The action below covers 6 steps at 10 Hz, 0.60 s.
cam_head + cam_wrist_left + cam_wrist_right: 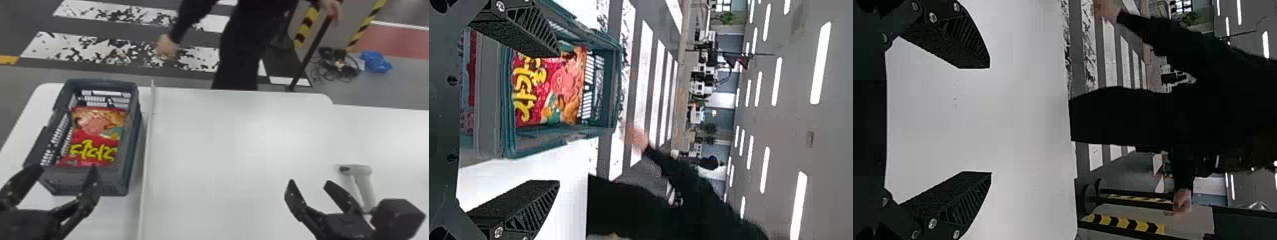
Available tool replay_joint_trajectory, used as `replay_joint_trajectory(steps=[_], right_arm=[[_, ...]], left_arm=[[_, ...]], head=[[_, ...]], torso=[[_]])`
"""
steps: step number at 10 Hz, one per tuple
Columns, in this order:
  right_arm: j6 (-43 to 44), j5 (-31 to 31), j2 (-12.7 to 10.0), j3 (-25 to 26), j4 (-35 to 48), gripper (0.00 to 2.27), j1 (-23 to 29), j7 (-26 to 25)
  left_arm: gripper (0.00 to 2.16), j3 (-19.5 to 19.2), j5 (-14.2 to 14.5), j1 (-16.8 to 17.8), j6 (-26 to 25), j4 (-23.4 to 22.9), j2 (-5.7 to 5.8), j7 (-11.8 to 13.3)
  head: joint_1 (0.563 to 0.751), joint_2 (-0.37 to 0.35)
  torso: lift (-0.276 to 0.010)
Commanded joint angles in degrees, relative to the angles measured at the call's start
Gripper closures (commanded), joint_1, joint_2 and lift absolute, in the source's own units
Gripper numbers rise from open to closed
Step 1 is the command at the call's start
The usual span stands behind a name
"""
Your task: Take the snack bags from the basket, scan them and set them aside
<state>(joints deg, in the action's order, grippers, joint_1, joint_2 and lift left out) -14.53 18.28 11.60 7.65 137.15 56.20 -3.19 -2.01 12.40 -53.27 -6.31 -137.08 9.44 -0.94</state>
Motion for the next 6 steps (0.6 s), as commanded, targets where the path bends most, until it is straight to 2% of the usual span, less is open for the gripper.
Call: replay_joint_trajectory(steps=[1,3,5,6], right_arm=[[-0.02,0.09,0.61,-0.09,0.04,0.17,-0.30,0.02],[-0.02,0.26,0.97,0.00,0.04,0.17,-0.30,0.02],[-0.20,0.26,1.05,0.00,0.13,0.17,-0.04,0.11],[-0.20,0.26,1.05,0.00,0.13,0.17,0.05,0.11]], left_arm=[[0.09,-4.15,3.16,3.96,-7.01,-1.17,-0.30,-0.03],[0.09,-6.34,5.44,11.96,-16.68,-1.09,-0.39,-0.12],[0.10,-6.52,6.50,22.07,-29.86,0.94,-0.39,-1.08],[0.10,-6.43,6.32,25.76,-32.67,2.96,-0.39,-1.17]], head=[[0.695,-0.109],[0.695,-0.033],[0.695,-0.008],[0.695,-0.004]], torso=[[-0.075],[-0.075],[-0.075],[-0.075]])
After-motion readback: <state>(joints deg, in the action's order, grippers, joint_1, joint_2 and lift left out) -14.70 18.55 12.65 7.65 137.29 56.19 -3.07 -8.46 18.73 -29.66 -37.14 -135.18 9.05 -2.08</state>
